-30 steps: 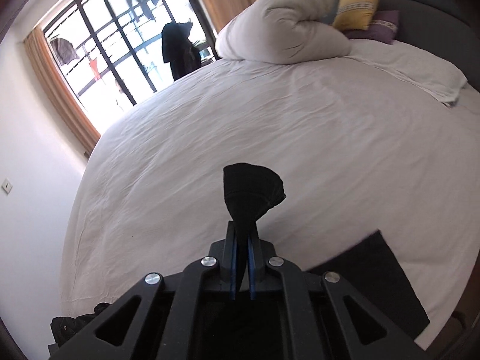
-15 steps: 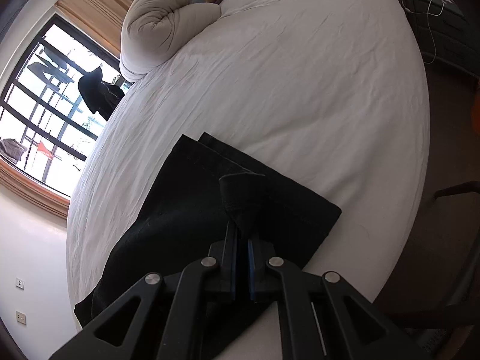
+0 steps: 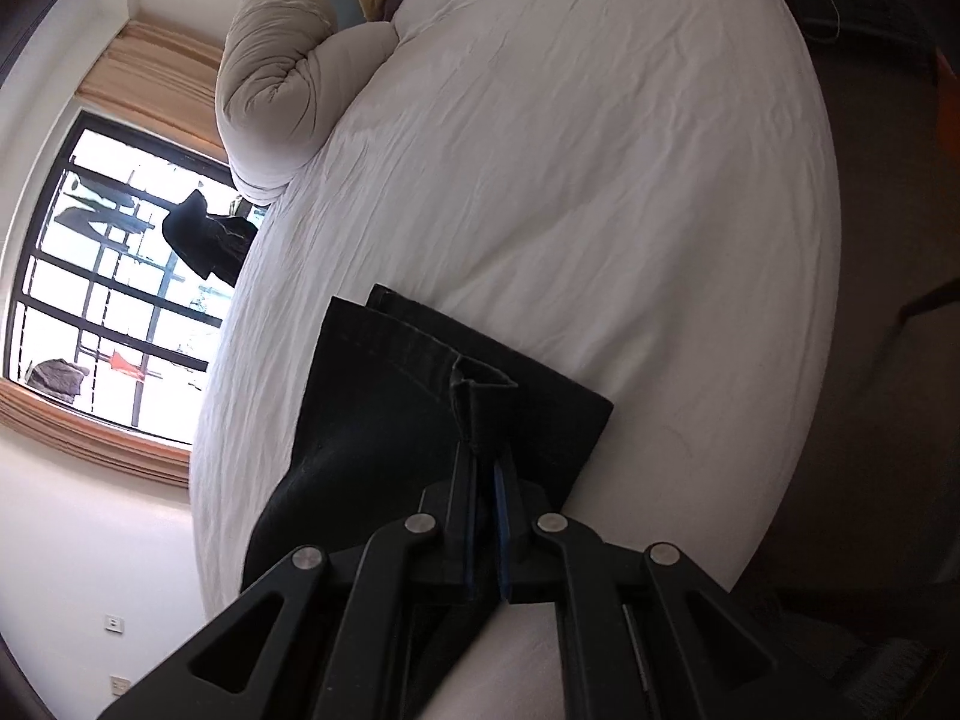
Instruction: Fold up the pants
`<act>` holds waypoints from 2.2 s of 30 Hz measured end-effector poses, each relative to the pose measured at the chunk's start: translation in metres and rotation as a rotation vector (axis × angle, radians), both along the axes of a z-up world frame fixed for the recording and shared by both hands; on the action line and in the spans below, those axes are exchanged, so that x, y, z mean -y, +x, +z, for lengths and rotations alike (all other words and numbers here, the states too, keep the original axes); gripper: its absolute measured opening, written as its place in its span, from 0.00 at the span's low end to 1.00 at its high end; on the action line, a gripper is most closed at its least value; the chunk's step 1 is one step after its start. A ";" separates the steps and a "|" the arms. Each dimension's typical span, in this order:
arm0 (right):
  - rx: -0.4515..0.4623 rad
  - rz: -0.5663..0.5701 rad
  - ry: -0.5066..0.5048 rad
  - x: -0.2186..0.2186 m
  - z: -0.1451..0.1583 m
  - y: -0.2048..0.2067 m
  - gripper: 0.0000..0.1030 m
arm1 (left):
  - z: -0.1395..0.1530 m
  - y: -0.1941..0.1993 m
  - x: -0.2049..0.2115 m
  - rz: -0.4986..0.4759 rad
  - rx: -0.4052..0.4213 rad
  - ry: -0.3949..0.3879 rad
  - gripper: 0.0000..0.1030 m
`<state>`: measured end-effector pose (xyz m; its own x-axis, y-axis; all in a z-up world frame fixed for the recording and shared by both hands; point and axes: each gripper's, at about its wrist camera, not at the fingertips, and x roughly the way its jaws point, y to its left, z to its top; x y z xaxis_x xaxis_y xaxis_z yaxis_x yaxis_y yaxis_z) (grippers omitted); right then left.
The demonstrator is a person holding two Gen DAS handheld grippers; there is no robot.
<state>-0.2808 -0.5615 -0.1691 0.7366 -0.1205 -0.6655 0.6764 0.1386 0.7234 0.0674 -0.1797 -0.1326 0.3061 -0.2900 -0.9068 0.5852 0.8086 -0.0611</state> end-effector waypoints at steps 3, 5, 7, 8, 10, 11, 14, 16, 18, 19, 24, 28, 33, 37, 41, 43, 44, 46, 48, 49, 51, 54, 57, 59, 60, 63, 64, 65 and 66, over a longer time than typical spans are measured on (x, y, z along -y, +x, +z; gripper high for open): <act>0.059 -0.036 0.067 0.006 -0.004 -0.006 0.25 | -0.002 -0.001 -0.005 -0.001 0.004 -0.001 0.38; 0.039 -0.026 0.059 0.008 -0.002 -0.002 0.25 | -0.001 0.000 -0.011 -0.003 0.004 -0.005 0.38; 0.038 -0.023 0.091 0.011 -0.006 0.003 0.26 | -0.001 -0.001 -0.011 -0.005 0.002 -0.007 0.39; 0.045 -0.021 0.102 0.011 -0.007 0.006 0.28 | -0.002 -0.001 -0.010 -0.005 0.002 -0.007 0.39; 0.044 -0.011 0.090 0.012 -0.006 0.011 0.28 | -0.003 -0.001 -0.010 -0.005 0.003 -0.006 0.40; 0.033 -0.005 0.076 0.012 -0.005 0.013 0.27 | -0.004 -0.001 -0.011 -0.007 0.003 -0.005 0.40; 0.026 -0.018 0.070 0.011 -0.008 0.010 0.07 | -0.002 0.000 -0.010 -0.005 0.002 -0.003 0.42; 0.032 -0.032 0.069 0.010 -0.010 0.005 0.07 | -0.001 0.002 -0.011 -0.004 -0.002 -0.012 0.46; 0.034 -0.046 0.059 0.007 -0.009 0.001 0.07 | 0.000 0.001 -0.011 -0.005 -0.002 -0.025 0.52; 0.032 -0.053 0.050 0.006 -0.008 0.000 0.07 | 0.000 0.000 -0.010 -0.007 -0.002 -0.031 0.55; 0.028 -0.074 0.037 0.006 -0.008 -0.004 0.06 | -0.001 -0.001 -0.006 -0.013 0.002 -0.039 0.60; 0.021 -0.075 0.022 0.007 -0.007 -0.004 0.06 | -0.002 0.000 -0.007 -0.019 -0.001 -0.050 0.62; 0.019 -0.103 0.000 0.003 -0.004 -0.013 0.06 | -0.003 0.002 -0.002 -0.023 0.002 -0.050 0.65; 0.012 -0.077 0.035 0.010 -0.020 -0.010 0.05 | -0.008 0.003 0.002 -0.036 0.006 -0.053 0.72; -0.016 -0.015 0.029 0.015 -0.009 -0.009 0.07 | -0.009 0.001 0.008 -0.045 0.009 -0.050 0.79; -0.067 -0.044 -0.010 0.017 0.011 -0.019 0.21 | -0.009 0.001 0.007 -0.041 0.006 -0.059 0.79; -0.131 -0.061 -0.070 0.016 0.026 -0.023 0.39 | -0.008 0.002 0.005 -0.036 0.002 -0.069 0.79; -0.172 -0.009 -0.210 0.009 0.061 -0.016 0.42 | -0.006 0.000 0.005 -0.027 -0.008 -0.090 0.79; -0.131 0.157 -0.277 -0.005 0.091 0.017 0.42 | -0.003 0.000 0.000 -0.020 -0.015 -0.114 0.79; -0.098 0.264 -0.286 -0.018 0.102 0.041 0.42 | -0.002 0.000 -0.001 -0.018 -0.016 -0.124 0.79; -0.025 0.517 -0.270 -0.056 0.115 0.101 0.42 | -0.002 0.000 -0.004 -0.017 -0.023 -0.139 0.79; 0.011 0.789 -0.258 -0.118 0.110 0.182 0.42 | -0.001 0.000 -0.006 -0.017 -0.027 -0.148 0.79; -0.034 0.929 -0.191 -0.152 0.077 0.235 0.40 | 0.001 0.002 -0.011 -0.009 -0.038 -0.167 0.79; -0.098 0.974 -0.157 -0.159 0.048 0.255 0.38 | 0.000 0.003 -0.014 -0.007 -0.050 -0.189 0.79; -0.156 0.952 -0.174 -0.155 0.036 0.259 0.33 | -0.001 0.005 -0.015 -0.010 -0.052 -0.191 0.79; -0.165 0.805 -0.167 -0.114 0.018 0.250 0.00 | -0.002 0.006 -0.014 -0.016 -0.047 -0.193 0.79; -0.147 0.742 -0.168 -0.097 0.016 0.244 0.00 | -0.002 0.006 -0.014 -0.016 -0.045 -0.194 0.79; -0.142 0.677 -0.180 -0.081 0.015 0.237 0.00 | -0.001 0.006 -0.012 -0.017 -0.041 -0.193 0.79; -0.146 0.622 -0.194 -0.068 0.016 0.235 0.00 | -0.002 0.006 -0.011 -0.019 -0.035 -0.190 0.79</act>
